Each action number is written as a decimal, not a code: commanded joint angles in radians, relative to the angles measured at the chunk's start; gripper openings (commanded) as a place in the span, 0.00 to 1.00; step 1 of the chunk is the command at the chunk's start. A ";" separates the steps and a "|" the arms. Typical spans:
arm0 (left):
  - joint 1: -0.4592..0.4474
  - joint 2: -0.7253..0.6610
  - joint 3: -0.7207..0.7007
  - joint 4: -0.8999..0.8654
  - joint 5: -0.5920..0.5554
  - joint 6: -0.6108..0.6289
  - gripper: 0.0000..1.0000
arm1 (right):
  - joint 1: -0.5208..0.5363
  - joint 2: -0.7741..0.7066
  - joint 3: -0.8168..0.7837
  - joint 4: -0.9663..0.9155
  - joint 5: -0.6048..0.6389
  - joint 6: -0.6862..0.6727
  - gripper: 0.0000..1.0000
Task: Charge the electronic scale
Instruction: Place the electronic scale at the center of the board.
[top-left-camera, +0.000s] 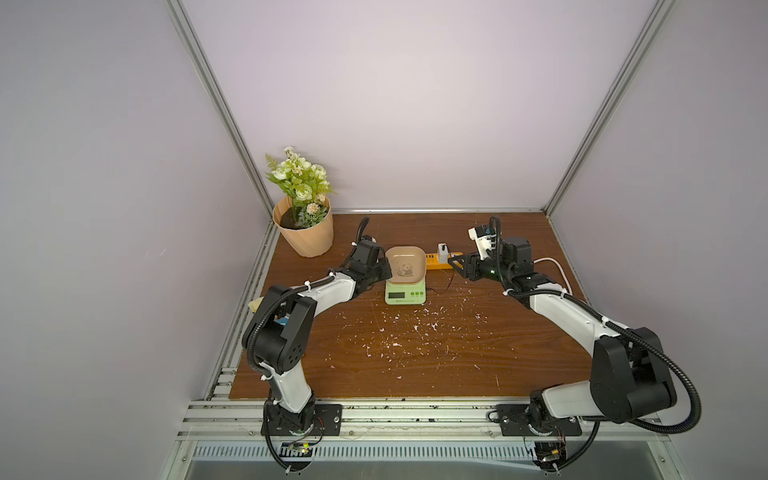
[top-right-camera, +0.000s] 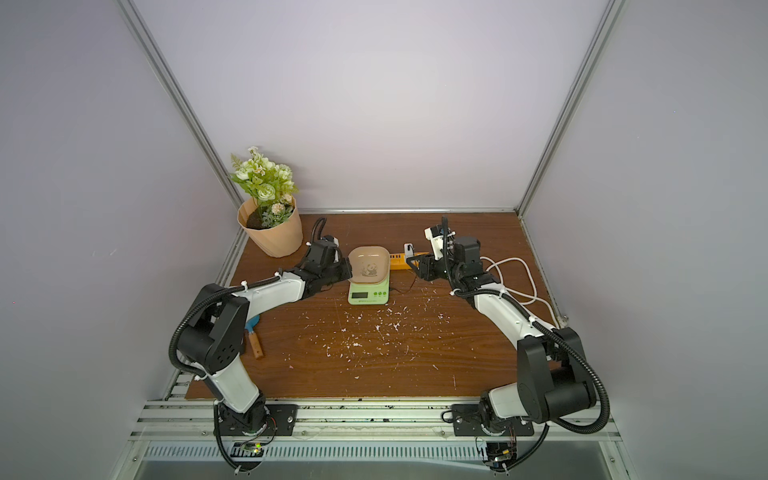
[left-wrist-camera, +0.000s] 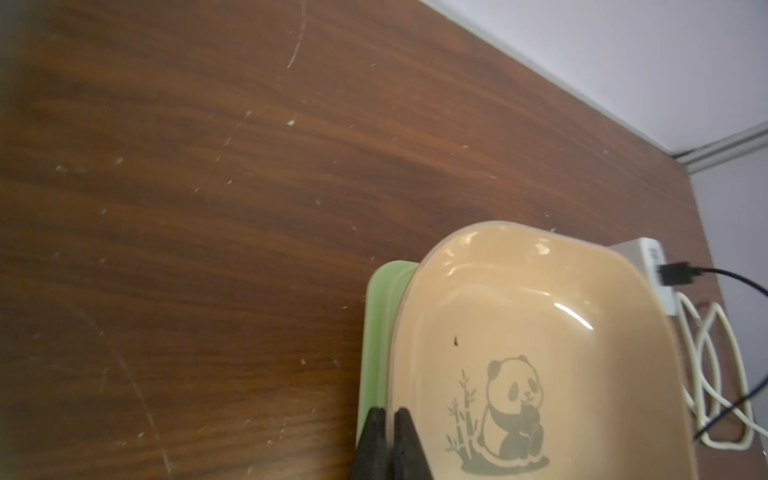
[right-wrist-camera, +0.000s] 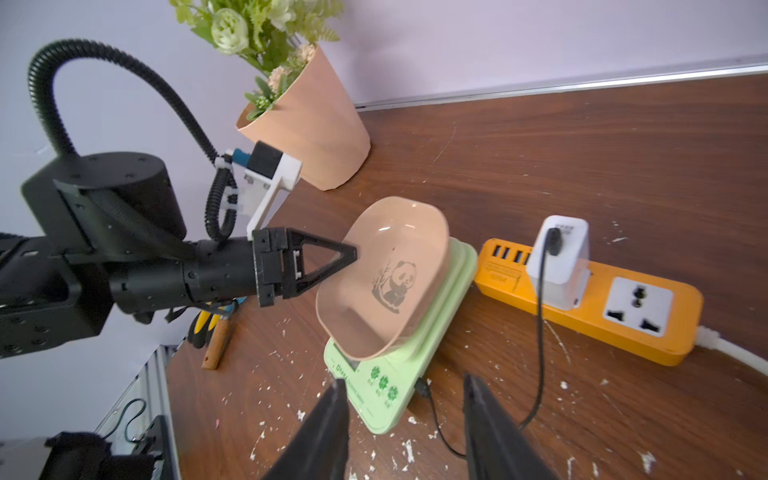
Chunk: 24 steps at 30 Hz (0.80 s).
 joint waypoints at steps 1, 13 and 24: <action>-0.013 -0.001 0.066 -0.039 -0.103 -0.119 0.00 | -0.019 -0.046 0.020 0.033 0.038 0.029 0.48; -0.027 0.053 0.110 -0.061 -0.112 -0.140 0.00 | -0.055 -0.060 0.000 0.051 0.041 0.039 0.48; -0.030 0.082 0.182 -0.105 -0.109 -0.045 0.45 | -0.097 -0.100 -0.059 0.084 0.194 0.016 0.48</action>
